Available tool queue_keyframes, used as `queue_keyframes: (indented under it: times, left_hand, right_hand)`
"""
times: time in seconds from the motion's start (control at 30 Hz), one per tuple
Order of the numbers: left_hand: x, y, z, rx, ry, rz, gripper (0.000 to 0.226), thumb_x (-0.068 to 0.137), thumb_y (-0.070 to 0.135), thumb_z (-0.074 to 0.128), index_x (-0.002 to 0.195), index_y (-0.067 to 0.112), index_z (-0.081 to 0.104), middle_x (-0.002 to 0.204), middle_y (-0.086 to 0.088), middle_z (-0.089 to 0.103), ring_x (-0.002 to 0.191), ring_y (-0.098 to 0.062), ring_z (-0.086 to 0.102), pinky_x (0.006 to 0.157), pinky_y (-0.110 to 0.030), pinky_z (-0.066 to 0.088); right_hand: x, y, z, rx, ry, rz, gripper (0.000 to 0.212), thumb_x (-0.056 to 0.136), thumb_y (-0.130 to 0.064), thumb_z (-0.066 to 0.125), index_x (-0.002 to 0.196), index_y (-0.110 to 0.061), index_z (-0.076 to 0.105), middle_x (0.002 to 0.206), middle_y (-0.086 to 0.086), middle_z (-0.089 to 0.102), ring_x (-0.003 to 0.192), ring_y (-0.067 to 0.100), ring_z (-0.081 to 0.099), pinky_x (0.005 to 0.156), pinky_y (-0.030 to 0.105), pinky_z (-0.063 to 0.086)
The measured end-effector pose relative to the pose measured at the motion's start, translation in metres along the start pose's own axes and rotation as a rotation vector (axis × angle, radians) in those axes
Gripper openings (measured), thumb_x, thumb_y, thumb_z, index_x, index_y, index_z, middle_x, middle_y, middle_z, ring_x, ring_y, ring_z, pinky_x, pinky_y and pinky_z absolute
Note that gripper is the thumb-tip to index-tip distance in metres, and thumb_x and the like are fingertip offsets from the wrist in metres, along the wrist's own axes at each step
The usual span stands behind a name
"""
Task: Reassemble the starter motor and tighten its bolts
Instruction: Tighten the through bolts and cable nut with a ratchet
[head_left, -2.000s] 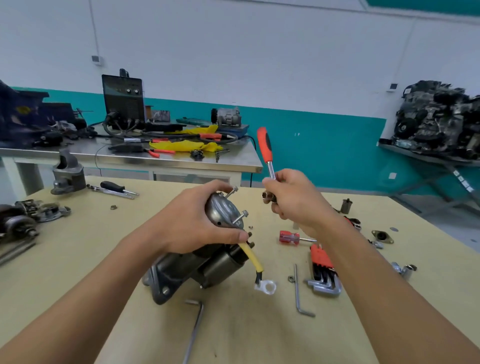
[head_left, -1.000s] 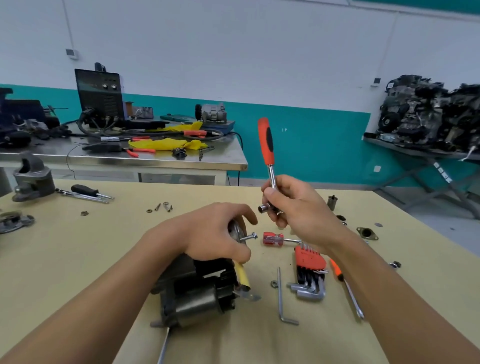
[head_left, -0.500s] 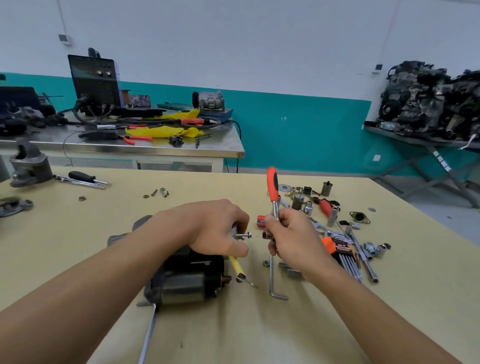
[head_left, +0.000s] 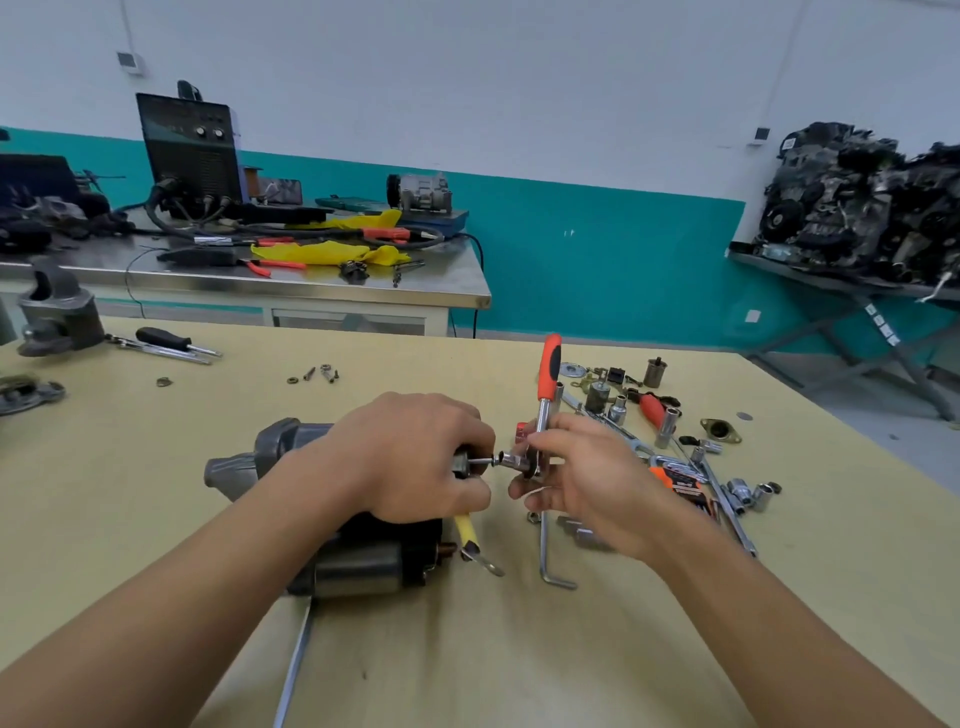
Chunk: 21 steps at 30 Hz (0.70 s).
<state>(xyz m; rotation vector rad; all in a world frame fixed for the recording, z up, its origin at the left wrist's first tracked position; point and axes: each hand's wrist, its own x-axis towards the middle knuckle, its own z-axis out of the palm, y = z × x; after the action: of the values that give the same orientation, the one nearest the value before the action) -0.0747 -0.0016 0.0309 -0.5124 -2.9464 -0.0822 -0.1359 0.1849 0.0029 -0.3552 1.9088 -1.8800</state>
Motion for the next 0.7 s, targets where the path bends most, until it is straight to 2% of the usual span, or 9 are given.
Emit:
queue_keyframes:
  times: [0.17, 0.33, 0.57, 0.7]
  left_hand:
    - [-0.007, -0.001, 0.005, 0.01, 0.095, -0.017, 0.028, 0.084, 0.058, 0.043, 0.092, 0.037, 0.06, 0.092, 0.014, 0.056, 0.086, -0.009, 0.053, 0.066, -0.031, 0.043]
    - [-0.011, -0.001, 0.011, 0.015, 0.169, -0.051, 0.029, 0.088, 0.056, 0.043, 0.092, 0.036, 0.064, 0.094, 0.015, 0.058, 0.086, -0.009, 0.055, 0.067, -0.032, 0.046]
    - [-0.012, 0.003, 0.013, 0.046, 0.177, -0.084, 0.036, 0.089, 0.061, 0.04, 0.091, 0.033, 0.063, 0.094, 0.013, 0.059, 0.085, -0.01, 0.055, 0.068, -0.034, 0.048]
    - [-0.014, 0.003, 0.012, 0.015, 0.171, -0.069, 0.031, 0.094, 0.062, 0.041, 0.107, 0.039, 0.057, 0.097, 0.016, 0.057, 0.086, -0.009, 0.053, 0.068, -0.033, 0.044]
  right_hand:
    - [-0.008, -0.005, -0.009, -0.029, -0.175, -0.024, 0.018, 0.102, -0.005, 0.05, 0.119, 0.002, 0.055, 0.095, 0.013, 0.067, 0.08, 0.032, 0.072, 0.067, 0.032, 0.057]
    - [-0.007, -0.008, -0.013, -0.016, -0.208, -0.07, 0.021, 0.102, -0.004, 0.048, 0.121, 0.002, 0.054, 0.098, 0.014, 0.067, 0.082, 0.033, 0.071, 0.066, 0.031, 0.057]
    - [-0.006, -0.004, -0.011, 0.013, -0.259, -0.071, 0.022, 0.101, -0.004, 0.048, 0.121, 0.003, 0.054, 0.092, 0.013, 0.069, 0.082, 0.033, 0.07, 0.067, 0.032, 0.056]
    - [-0.005, -0.003, -0.011, 0.045, -0.28, -0.054, 0.023, 0.101, -0.006, 0.049, 0.121, 0.004, 0.054, 0.092, 0.013, 0.07, 0.08, 0.032, 0.071, 0.064, 0.03, 0.056]
